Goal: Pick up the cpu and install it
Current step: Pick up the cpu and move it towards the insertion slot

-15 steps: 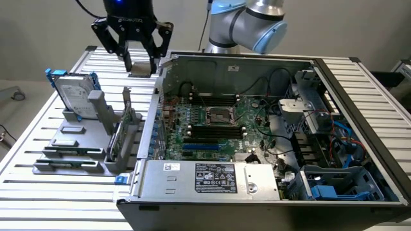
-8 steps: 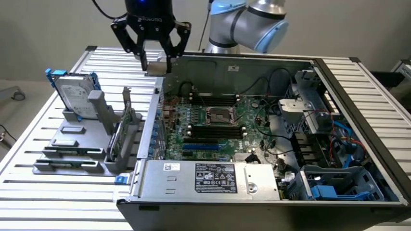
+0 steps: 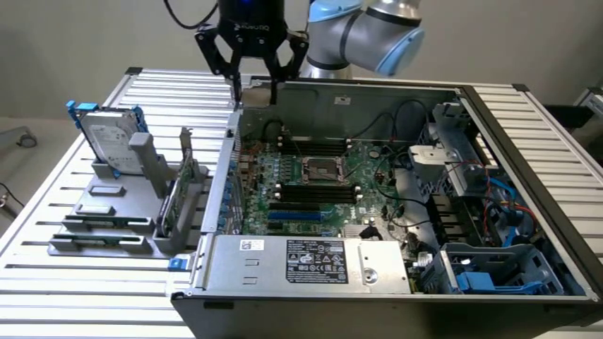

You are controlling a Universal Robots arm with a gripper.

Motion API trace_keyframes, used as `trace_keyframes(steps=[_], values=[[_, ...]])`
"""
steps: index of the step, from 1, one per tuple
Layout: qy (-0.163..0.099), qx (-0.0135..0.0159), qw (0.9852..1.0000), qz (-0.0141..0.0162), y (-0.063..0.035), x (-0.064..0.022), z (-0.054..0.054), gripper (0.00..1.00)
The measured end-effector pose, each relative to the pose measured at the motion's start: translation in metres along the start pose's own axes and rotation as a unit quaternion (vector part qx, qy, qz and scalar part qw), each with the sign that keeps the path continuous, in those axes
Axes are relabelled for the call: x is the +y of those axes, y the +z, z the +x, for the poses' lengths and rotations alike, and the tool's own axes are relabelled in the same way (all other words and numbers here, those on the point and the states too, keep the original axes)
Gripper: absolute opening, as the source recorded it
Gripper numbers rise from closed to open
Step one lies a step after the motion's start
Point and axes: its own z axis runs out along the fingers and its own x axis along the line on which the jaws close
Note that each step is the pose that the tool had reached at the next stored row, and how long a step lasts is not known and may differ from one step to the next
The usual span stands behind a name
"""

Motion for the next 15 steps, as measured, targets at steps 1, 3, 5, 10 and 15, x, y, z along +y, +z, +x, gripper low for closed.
trace_keyframes(steps=[1,3,5,10,15], values=[[0.000,0.0002,1.0000,0.0000,0.0005,0.0013,-0.004,0.55],[0.000,0.0005,1.0000,0.0000,0.0023,0.0044,-0.013,0.55],[0.000,0.0006,1.0000,-0.0001,0.0046,0.0076,-0.022,0.55],[0.000,0.0007,1.0000,0.0000,0.0128,0.0173,-0.045,0.55],[0.000,0.0006,1.0000,-0.0001,0.0219,0.0278,-0.067,0.55]])
